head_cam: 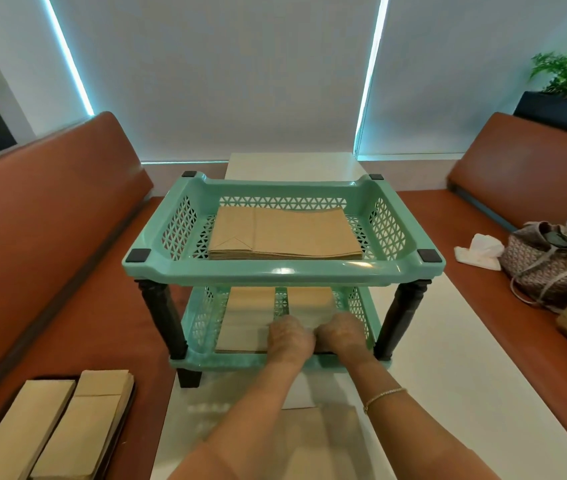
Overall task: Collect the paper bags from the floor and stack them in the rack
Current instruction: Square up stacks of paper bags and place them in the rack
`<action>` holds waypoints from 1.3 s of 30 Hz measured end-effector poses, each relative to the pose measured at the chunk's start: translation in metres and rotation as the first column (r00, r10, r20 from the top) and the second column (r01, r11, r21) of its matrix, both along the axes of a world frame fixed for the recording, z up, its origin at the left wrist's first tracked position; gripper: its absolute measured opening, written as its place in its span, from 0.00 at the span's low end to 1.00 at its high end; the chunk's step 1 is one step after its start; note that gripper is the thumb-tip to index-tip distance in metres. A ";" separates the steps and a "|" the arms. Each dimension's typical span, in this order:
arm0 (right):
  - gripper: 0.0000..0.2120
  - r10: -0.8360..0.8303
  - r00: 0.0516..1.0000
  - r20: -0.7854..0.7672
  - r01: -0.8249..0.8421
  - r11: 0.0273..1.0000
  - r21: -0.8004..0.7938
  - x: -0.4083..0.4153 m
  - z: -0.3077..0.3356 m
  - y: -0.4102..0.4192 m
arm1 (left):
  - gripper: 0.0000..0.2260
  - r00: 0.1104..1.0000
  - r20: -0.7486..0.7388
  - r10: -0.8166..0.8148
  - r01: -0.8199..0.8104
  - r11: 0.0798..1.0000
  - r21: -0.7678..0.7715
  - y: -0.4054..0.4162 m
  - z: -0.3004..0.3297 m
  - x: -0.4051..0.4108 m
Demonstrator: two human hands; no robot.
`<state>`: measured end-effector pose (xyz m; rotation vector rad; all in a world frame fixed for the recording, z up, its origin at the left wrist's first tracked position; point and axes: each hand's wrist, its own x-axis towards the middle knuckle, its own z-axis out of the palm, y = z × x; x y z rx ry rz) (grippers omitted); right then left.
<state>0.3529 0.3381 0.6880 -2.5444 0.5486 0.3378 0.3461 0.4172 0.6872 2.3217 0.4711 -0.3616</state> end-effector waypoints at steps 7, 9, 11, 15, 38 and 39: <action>0.07 -0.060 0.997 -0.042 0.061 0.998 0.033 0.005 0.002 -0.004 | 0.13 1.000 -0.003 -0.014 0.014 0.999 0.032 0.004 0.002 0.006; 0.07 -0.069 0.997 -0.040 0.070 0.997 0.032 0.006 0.001 -0.006 | 0.11 1.000 -0.009 -0.002 0.002 1.000 0.031 0.005 0.001 0.007; 0.09 -0.085 0.995 -0.049 0.086 0.996 0.027 0.006 0.002 -0.005 | 0.11 1.000 -0.011 0.009 -0.008 0.999 0.044 0.006 0.000 0.007; 0.08 -0.051 0.996 -0.077 0.052 0.999 0.001 0.004 0.006 -0.004 | 0.11 1.000 -0.008 0.010 -0.010 0.997 0.083 0.005 -0.001 0.007; 0.23 -0.031 0.979 0.202 0.012 0.995 0.096 -0.134 -0.014 0.002 | 0.19 0.997 -0.014 -0.072 0.072 0.997 0.038 0.074 -0.021 -0.130; 0.24 -0.059 0.989 0.133 0.045 0.993 0.105 -0.139 -0.023 -0.001 | 0.21 0.998 -0.035 -0.043 0.044 0.999 0.029 0.074 -0.027 -0.136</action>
